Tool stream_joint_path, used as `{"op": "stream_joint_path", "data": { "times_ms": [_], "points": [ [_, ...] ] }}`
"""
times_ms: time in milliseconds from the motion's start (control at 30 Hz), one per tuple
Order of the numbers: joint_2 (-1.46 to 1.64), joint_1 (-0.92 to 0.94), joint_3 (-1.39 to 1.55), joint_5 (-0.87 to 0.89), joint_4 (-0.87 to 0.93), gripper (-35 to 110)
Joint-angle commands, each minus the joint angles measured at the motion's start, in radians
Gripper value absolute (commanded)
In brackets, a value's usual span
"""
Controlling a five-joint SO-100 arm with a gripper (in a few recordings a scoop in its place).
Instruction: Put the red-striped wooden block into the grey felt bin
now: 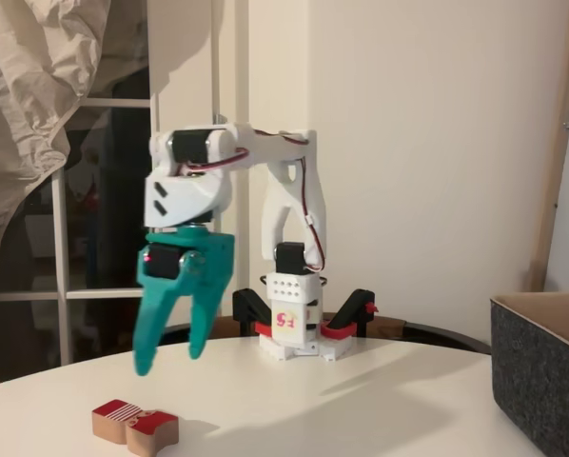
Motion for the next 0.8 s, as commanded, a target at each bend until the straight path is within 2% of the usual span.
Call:
{"op": "stream_joint_path", "data": {
  "times_ms": [0,433,767],
  "points": [
    [-0.037,0.052,-0.087,0.049,0.02,31],
    [-0.067,0.193,-0.101,0.129,0.009,36],
    [-0.141,0.204,-0.097,0.084,-0.008,29]
  ]
}}
